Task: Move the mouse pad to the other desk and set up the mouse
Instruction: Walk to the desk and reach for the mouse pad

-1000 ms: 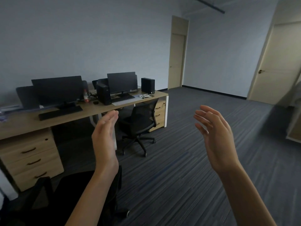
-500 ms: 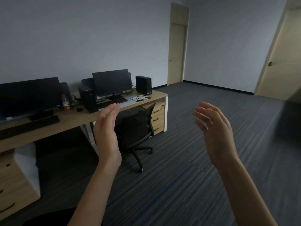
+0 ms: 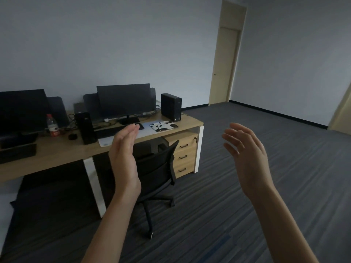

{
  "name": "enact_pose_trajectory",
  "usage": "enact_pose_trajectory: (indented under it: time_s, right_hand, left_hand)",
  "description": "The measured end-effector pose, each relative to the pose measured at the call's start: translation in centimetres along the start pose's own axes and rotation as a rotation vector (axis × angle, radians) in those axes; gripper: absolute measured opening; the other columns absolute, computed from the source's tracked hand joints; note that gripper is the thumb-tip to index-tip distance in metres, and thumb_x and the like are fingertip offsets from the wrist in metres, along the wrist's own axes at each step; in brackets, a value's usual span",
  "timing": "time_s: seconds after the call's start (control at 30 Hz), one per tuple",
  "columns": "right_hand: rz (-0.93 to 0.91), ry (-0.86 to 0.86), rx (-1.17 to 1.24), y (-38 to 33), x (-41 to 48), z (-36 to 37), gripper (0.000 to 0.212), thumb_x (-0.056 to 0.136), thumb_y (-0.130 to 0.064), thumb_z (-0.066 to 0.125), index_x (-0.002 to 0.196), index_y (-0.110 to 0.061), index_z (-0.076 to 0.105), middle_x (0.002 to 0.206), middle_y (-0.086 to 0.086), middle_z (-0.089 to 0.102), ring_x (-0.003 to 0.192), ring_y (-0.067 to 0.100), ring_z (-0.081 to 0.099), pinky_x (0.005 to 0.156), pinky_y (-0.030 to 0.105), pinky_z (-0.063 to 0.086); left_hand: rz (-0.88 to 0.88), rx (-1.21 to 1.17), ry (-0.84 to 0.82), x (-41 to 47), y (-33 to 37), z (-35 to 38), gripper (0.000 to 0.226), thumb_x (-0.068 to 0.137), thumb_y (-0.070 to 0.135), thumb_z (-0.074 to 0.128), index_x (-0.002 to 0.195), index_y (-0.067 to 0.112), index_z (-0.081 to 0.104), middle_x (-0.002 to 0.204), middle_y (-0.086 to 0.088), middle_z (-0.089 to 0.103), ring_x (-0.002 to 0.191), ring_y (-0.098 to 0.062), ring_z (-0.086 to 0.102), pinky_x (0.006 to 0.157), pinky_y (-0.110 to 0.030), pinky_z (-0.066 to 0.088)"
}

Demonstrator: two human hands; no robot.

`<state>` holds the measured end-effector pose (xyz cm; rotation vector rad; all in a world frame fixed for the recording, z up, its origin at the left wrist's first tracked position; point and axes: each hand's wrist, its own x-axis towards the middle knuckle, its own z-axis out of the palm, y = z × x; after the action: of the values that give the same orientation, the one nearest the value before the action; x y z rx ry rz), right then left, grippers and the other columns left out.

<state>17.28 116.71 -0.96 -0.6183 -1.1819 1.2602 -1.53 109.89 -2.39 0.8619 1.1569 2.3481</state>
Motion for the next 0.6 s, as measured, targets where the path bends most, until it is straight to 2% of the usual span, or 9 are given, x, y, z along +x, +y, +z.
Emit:
enact_pose_trajectory:
  time_s: [0.3, 0.5, 0.6]
  right_hand:
    - [0.035, -0.055, 0.039, 8.3, 21.8, -4.2, 0.024, 0.091, -0.012, 0.043, 0.090, -0.024, 0.064, 0.081, -0.008, 0.067, 0.084, 0.006, 0.062, 0.080, 0.023, 0.046]
    - [0.037, -0.109, 0.022, 15.0, 38.8, -5.4, 0.023, 0.091, -0.012, 0.043, 0.092, -0.024, 0.063, 0.088, -0.004, 0.064, 0.090, 0.010, 0.061, 0.078, 0.022, 0.046]
    - [0.048, -0.129, 0.020, 17.1, 46.9, -5.5, 0.023, 0.091, -0.012, 0.043, 0.091, -0.024, 0.063, 0.087, -0.004, 0.064, 0.090, 0.011, 0.061, 0.079, 0.023, 0.045]
  left_hand:
    - [0.009, 0.058, 0.096, 13.4, -14.3, 9.8, 0.022, 0.091, 0.011, 0.044, 0.098, 0.022, 0.062, 0.114, -0.002, 0.064, 0.111, -0.009, 0.059, 0.097, -0.022, 0.044]
    - [0.010, 0.086, 0.158, 25.5, -25.5, 17.0, 0.019, 0.089, 0.014, 0.048, 0.094, 0.024, 0.063, 0.117, -0.007, 0.064, 0.112, -0.011, 0.059, 0.098, -0.026, 0.043]
    - [0.001, 0.086, 0.168, 31.6, -29.7, 20.8, 0.019, 0.089, 0.012, 0.048, 0.094, 0.023, 0.063, 0.116, -0.005, 0.064, 0.111, -0.011, 0.059, 0.097, -0.024, 0.044]
